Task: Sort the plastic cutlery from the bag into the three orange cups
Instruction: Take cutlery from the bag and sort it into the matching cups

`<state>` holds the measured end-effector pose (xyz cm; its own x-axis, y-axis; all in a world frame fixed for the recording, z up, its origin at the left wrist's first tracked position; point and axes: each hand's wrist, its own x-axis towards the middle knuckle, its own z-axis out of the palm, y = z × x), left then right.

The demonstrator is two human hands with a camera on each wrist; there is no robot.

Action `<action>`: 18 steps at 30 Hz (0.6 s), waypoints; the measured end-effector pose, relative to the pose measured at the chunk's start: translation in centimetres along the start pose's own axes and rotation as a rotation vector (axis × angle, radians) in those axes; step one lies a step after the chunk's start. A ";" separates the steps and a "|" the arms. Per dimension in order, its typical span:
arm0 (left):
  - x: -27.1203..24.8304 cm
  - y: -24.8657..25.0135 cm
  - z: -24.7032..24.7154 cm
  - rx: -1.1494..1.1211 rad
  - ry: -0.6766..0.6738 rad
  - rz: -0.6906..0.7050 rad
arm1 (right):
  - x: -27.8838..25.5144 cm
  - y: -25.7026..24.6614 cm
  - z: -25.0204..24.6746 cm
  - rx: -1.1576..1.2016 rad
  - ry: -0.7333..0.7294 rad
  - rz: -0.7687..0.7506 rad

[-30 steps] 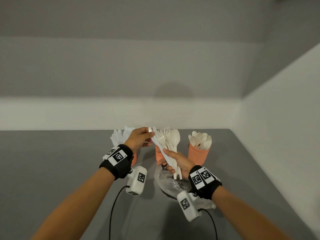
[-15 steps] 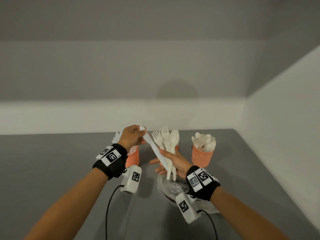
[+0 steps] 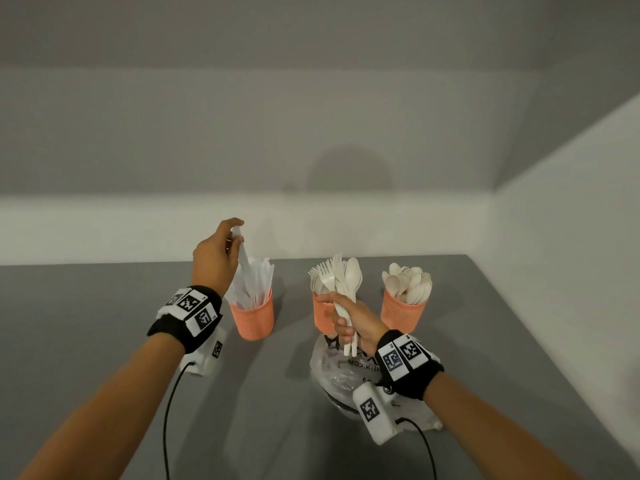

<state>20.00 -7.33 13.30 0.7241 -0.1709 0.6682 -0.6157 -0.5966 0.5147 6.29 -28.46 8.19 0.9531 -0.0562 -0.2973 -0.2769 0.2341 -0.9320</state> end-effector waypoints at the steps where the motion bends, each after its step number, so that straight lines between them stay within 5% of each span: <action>1: -0.3 -0.5 0.4 0.022 -0.016 0.009 | 0.1 -0.1 0.1 0.013 -0.008 0.010; 8: -2.3 -3.5 2.4 0.117 -0.129 -0.102 | 0.2 -0.2 0.2 0.067 -0.015 0.026; 18: -3.7 -5.4 3.0 0.416 -0.344 -0.061 | 0.6 0.3 -0.3 0.017 0.021 0.022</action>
<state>21.58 -5.84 6.46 0.8578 -0.3311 0.3931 -0.4447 -0.8616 0.2446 6.79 -28.69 7.69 0.9441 -0.0715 -0.3218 -0.2951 0.2516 -0.9218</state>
